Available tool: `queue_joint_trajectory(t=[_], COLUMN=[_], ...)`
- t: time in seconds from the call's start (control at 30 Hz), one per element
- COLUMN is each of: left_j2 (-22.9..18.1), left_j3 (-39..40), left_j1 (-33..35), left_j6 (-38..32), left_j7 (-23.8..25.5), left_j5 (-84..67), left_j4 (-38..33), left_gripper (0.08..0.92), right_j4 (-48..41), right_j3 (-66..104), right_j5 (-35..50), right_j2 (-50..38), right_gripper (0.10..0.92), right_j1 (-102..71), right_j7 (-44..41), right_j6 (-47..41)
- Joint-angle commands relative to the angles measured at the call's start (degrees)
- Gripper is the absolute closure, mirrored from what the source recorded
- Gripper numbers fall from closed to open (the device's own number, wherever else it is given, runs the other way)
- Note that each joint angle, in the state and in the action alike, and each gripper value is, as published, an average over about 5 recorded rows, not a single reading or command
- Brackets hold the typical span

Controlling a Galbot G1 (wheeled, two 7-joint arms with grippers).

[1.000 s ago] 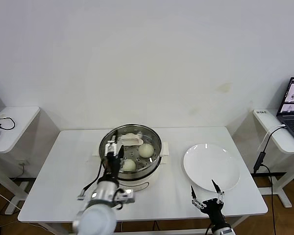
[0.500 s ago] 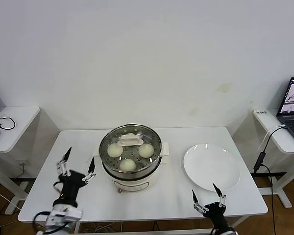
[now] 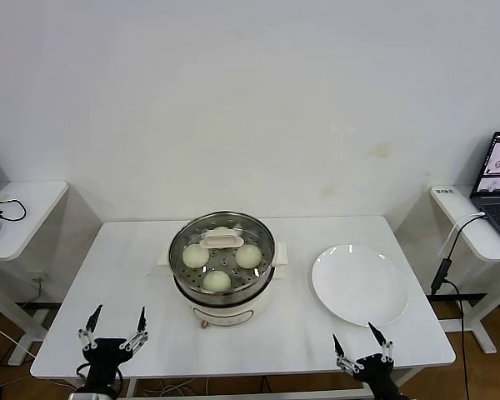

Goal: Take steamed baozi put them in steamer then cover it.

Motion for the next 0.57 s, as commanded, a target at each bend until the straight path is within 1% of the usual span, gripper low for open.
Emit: queue_joint_trajectory(t=[0.03, 0.57], left_j2=[-1.9, -2.7], left_j3=[-1.4, -1.8], left_j1=[5.1, 6.0], left_j6=[-5.0, -5.5], left_j7=[-1.9, 0.4], left_j5=[-8.5, -5.6], left_j4=[0.9, 2.0], left_gripper=[0.177, 0.177], right_j4=[2.8, 2.4], right_j3=[-1.0, -2.5], right_j5=[3.5, 2.4], right_j2=[-1.9, -1.0], right_gripper=[0.203, 0.203], right_j1=[-1.8, -1.7], right_j7=[1.8, 1.8], right_j6=[-4.3, -2.7])
